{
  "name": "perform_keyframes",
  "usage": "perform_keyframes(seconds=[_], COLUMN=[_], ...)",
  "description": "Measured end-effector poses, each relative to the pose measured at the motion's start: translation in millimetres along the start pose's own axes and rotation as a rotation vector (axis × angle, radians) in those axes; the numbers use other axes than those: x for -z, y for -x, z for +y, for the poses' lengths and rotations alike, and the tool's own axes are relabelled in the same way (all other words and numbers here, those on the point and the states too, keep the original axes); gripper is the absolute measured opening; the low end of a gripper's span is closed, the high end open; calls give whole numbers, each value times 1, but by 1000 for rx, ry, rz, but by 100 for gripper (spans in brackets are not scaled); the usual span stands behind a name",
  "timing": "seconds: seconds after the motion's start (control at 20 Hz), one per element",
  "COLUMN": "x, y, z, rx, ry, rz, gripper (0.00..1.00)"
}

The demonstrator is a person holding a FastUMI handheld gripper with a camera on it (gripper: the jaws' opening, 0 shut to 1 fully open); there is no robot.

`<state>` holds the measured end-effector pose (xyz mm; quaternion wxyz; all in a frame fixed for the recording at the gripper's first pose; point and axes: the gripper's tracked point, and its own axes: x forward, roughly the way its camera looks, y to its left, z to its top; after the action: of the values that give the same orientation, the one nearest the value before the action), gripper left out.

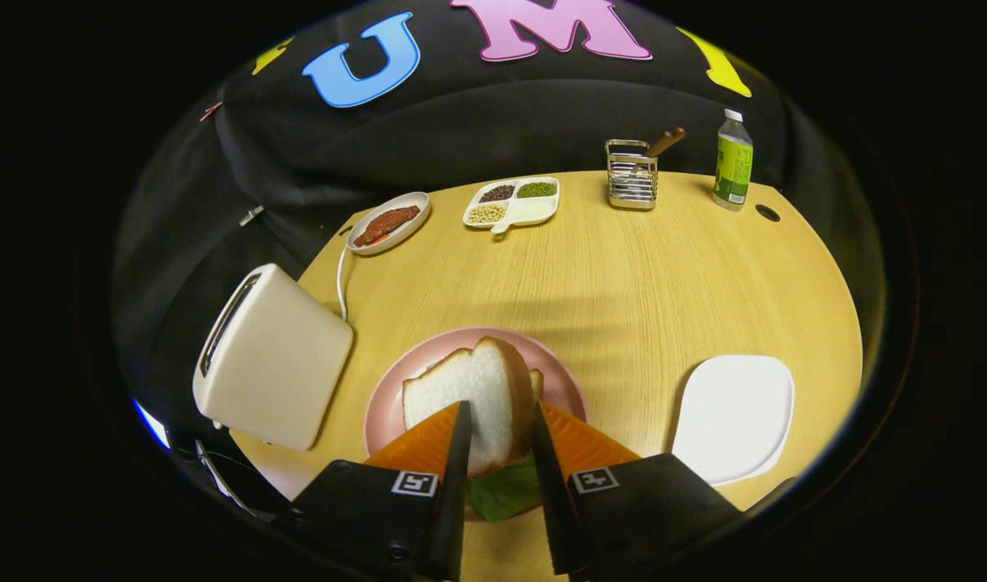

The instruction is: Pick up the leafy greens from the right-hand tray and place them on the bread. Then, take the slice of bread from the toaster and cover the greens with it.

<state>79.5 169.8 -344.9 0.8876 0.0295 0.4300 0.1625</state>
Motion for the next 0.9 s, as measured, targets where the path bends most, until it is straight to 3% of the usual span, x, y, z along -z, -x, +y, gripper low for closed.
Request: perform_keyframes(seconds=[0.2, 0.35, 0.55, 0.9], x=[6, -6, -23, -99], y=[2, 13, 39, 136], z=[-13, -17, -26, -46], rx=[50, 67, 90, 145], ry=[43, 43, 82, 88], rz=[8, -47, -118, -419], gripper=[64, 94, 99, 99])
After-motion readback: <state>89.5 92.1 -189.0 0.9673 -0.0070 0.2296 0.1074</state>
